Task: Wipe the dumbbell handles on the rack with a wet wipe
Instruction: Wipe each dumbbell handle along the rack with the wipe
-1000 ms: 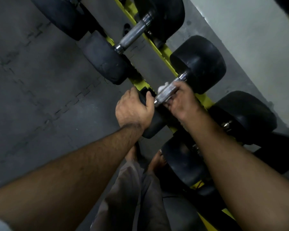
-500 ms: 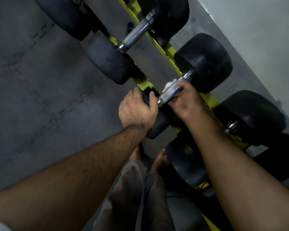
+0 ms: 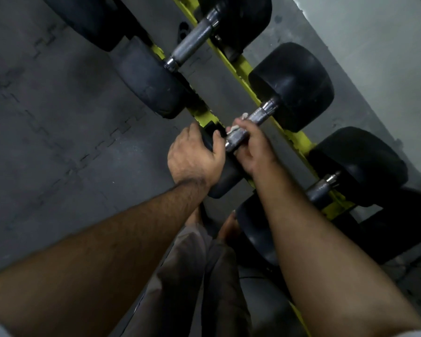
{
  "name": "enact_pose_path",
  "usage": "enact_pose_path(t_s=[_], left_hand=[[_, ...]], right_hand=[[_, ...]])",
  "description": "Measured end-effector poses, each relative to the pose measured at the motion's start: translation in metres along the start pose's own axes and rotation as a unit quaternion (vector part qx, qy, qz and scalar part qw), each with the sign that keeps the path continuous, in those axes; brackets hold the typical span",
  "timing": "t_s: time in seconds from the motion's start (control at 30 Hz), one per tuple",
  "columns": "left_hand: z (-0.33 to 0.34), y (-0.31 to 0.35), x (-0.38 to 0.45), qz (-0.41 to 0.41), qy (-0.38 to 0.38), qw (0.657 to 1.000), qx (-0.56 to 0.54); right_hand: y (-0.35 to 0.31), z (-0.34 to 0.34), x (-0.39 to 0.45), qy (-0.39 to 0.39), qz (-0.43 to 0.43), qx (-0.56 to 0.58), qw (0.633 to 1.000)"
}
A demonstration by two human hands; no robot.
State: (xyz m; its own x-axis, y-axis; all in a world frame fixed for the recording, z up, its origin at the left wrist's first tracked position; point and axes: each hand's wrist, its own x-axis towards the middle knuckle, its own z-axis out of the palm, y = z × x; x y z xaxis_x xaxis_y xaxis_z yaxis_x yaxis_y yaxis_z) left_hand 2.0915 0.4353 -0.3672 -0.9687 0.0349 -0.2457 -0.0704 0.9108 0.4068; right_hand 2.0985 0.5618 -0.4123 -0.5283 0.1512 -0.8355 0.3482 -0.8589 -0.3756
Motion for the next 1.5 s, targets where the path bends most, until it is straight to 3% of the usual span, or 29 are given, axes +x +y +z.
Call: enact_pose_path(t_s=[0.07,0.2,0.4,0.6,0.73,0.83,1.0,1.1,1.23,1.3,1.4,1.5], left_hand=[[0.001,0.000,-0.001,-0.002,-0.003,1.000,-0.003],[0.002,-0.002,-0.001,-0.005,0.001,1.000,-0.007],[0.000,-0.001,0.000,-0.005,-0.001,1.000,-0.012],[-0.001,0.000,0.001,-0.003,-0.002,1.000,0.000],[0.001,-0.001,0.000,0.036,-0.002,0.999,0.030],[0.002,0.000,-0.007,0.070,-0.005,0.997,0.043],[-0.004,0.005,-0.051,0.117,-0.012,0.993,0.026],[-0.006,0.016,-0.086,0.193,-0.022,0.981,0.011],[-0.002,0.029,-0.116,0.233,-0.068,0.970,0.008],[0.007,0.033,-0.132,0.204,-0.123,0.971,0.007],[0.030,0.040,-0.160,0.121,-0.189,0.974,-0.021],[0.050,0.048,-0.177,0.026,-0.163,0.984,-0.071]], right_hand=[[-0.017,0.001,0.002,0.032,0.015,-0.038,0.999],[-0.029,0.014,0.006,0.099,-0.035,0.009,0.994],[-0.011,0.006,-0.019,0.033,0.107,-0.231,0.966],[-0.006,0.004,-0.018,0.078,0.129,-0.330,0.932],[0.013,0.006,-0.021,0.164,0.054,-0.257,0.951],[0.016,0.001,-0.033,0.197,-0.007,-0.263,0.944],[-0.007,-0.022,-0.079,0.122,0.010,-0.215,0.969],[-0.022,-0.041,-0.106,0.106,0.018,-0.188,0.976],[-0.037,-0.066,-0.136,0.107,-0.001,-0.261,0.959],[-0.044,-0.082,-0.145,0.116,-0.085,-0.377,0.915],[-0.051,-0.113,-0.148,0.093,-0.201,-0.612,0.759],[-0.054,-0.136,-0.148,0.056,-0.262,-0.709,0.653]])
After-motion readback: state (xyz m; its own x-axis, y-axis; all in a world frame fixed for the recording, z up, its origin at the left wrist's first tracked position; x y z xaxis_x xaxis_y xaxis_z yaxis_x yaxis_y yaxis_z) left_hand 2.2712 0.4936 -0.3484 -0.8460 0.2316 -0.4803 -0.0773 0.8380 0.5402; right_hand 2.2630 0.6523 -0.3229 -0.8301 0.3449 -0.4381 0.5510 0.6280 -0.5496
